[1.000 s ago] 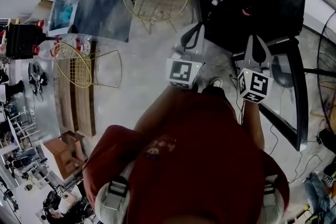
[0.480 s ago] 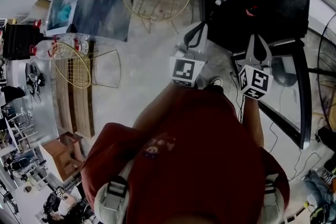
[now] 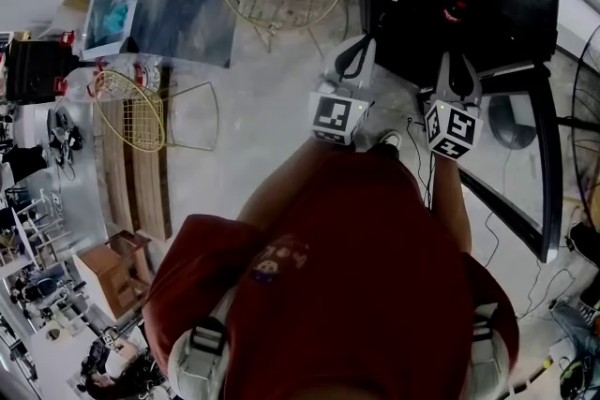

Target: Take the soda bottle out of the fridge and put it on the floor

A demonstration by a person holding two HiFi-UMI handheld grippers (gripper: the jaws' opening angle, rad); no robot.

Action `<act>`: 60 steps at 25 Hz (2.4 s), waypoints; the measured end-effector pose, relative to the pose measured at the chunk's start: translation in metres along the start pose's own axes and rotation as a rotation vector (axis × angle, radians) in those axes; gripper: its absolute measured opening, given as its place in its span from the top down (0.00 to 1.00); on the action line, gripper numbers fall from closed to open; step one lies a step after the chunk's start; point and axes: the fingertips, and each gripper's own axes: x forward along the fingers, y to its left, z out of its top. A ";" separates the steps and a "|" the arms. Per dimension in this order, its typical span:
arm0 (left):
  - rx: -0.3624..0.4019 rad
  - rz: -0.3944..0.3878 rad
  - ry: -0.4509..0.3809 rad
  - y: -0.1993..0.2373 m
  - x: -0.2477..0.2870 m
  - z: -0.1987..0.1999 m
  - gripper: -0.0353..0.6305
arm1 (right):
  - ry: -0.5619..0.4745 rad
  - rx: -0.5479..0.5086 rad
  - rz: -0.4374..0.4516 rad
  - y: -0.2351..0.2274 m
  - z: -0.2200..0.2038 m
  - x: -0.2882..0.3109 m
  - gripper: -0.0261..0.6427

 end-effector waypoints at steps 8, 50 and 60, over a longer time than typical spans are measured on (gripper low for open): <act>0.014 -0.026 0.045 -0.005 -0.003 -0.039 0.95 | 0.011 0.071 0.020 0.002 -0.038 0.011 0.74; -0.018 0.032 0.207 0.001 0.015 -0.078 0.95 | 0.200 0.075 -0.144 -0.092 -0.118 0.164 0.47; -0.020 0.036 0.249 -0.001 0.017 -0.085 0.95 | 0.240 0.084 -0.143 -0.101 -0.130 0.186 0.46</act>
